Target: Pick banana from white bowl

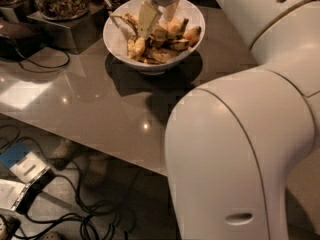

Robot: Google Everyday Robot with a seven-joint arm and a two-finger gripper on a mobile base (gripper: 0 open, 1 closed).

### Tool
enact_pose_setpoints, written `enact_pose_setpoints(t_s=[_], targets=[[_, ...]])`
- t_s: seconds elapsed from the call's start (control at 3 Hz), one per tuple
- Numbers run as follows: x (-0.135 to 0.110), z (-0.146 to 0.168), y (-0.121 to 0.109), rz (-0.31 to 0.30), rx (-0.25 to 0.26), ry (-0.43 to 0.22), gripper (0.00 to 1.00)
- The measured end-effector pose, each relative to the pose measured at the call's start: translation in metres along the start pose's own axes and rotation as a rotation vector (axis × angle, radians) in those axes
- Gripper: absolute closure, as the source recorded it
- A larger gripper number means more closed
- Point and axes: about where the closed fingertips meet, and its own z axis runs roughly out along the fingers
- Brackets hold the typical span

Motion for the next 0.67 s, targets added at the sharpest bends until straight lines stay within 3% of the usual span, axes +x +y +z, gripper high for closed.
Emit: enact_pose_setpoints(t_s=[0.67], targets=[[0.0028, 0.0062, 0.0096, -0.008, 0.013, 0.028, 0.37]])
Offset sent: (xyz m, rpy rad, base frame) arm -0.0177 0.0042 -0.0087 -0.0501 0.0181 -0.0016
